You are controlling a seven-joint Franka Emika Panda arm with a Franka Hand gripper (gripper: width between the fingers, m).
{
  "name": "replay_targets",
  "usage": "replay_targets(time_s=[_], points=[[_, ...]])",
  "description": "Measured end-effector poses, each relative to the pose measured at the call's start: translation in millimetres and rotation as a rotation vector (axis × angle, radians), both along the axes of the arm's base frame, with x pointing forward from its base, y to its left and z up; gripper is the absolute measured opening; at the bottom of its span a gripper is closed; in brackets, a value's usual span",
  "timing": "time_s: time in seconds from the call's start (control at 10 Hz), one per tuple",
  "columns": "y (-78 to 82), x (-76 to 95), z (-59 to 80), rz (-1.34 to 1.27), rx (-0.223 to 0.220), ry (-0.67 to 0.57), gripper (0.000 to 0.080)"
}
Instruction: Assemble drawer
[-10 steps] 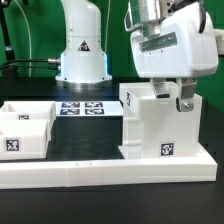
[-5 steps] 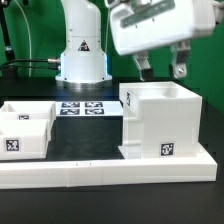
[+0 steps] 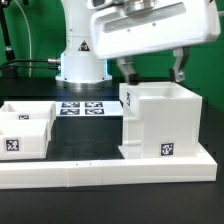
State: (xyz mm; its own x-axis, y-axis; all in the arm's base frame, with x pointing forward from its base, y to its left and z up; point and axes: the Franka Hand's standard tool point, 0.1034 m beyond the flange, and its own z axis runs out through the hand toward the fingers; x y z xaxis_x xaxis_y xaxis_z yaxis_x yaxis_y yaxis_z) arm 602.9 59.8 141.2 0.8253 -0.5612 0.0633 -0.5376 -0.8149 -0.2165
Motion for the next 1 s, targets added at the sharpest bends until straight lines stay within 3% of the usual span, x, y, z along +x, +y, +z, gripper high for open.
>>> replay_targets(time_s=[0.3, 0.7, 1.0], points=[[-32.5, -14.9, 6.0, 0.222, -0.062, -0.062, 0.0649], [-37.1, -14.8, 3.2, 0.468, -0.112, -0.092, 0.0649], [-90.3, -45.9, -17.7, 0.489, -0.167, -0.057, 0.0649]])
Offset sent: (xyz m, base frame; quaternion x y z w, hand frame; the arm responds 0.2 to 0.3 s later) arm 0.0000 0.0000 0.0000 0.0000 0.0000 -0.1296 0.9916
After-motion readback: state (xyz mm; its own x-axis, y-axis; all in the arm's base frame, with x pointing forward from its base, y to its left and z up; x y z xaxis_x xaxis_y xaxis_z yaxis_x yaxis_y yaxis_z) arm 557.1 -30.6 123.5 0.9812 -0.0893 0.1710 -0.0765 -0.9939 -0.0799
